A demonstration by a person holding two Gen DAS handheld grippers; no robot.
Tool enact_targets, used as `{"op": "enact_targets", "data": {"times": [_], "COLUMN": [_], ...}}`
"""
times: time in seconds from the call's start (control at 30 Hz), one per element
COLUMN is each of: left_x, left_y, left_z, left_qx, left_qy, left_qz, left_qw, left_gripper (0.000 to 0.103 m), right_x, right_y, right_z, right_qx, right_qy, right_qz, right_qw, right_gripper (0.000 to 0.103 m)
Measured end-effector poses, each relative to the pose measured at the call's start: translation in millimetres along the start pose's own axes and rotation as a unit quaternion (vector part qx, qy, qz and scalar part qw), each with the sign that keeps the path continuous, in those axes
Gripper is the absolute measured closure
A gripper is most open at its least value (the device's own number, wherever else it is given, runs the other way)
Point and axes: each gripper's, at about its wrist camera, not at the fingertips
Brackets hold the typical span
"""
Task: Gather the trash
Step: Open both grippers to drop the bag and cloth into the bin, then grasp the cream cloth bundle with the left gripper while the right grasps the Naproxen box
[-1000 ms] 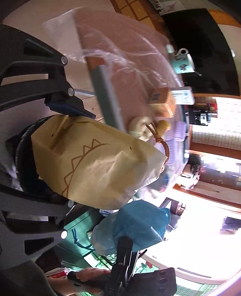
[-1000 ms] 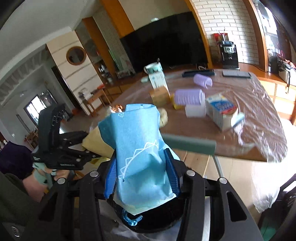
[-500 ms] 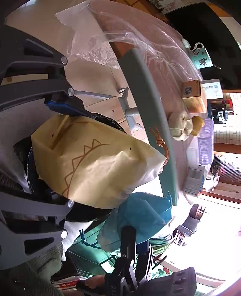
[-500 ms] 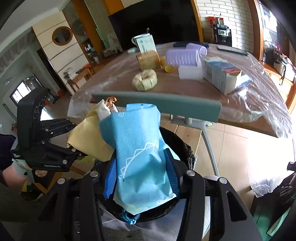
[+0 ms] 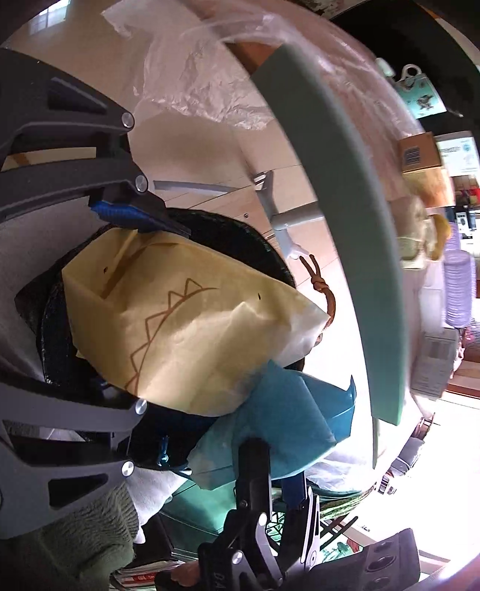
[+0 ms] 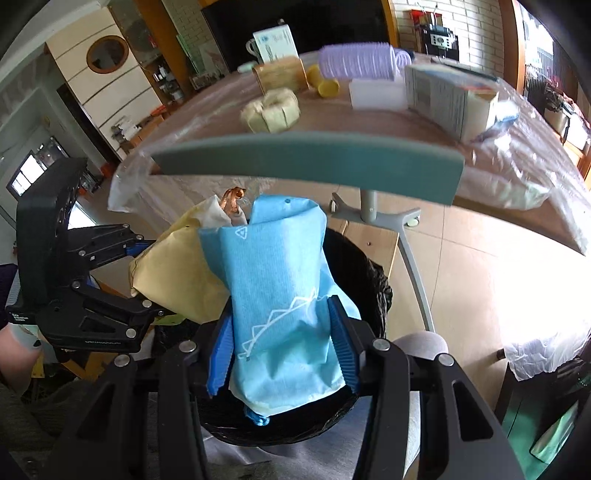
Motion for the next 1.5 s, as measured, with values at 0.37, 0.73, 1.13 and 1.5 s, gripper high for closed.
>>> {"op": "enact_targets", "data": {"times": [0.37,0.73,1.13,1.5], "left_x": [8.2,8.5,18.0,81.6], "left_y": [1.9,-1.7,21.3,48.0], "left_z": [-25.1,-19.6,55.5,85.0], "left_qx": [0.009,-0.008,-0.03,-0.02], "left_qy": [0.022,0.009,-0.098,-0.163], "left_qz": [0.003,-0.005,0.033,0.083], "left_qw": [0.9997,0.9999,0.9941,0.9829], "left_gripper": [0.043,0.026,0.011,0.002], "right_x": [3.2,4.0,12.0,68.7], "right_y": [-9.6,-5.8,15.2,-15.5], "right_z": [-26.2,-13.5,72.3,100.0], "right_qx": [-0.011,-0.011,-0.076,-0.253], "right_qy": [0.023,0.007,-0.117,-0.203], "right_qz": [-0.009,-0.008,0.025,-0.014], "right_qw": [1.0,1.0,0.99,0.946], "right_gripper": [0.055,0.042,0.011,0.004]}}
Point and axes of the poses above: each gripper's, at about its wrist camera, not at the fingertips, and z roughly against the way its jaws point, y to its left, x to its top, and after that the axes turned 12 degrees about y, right-handed
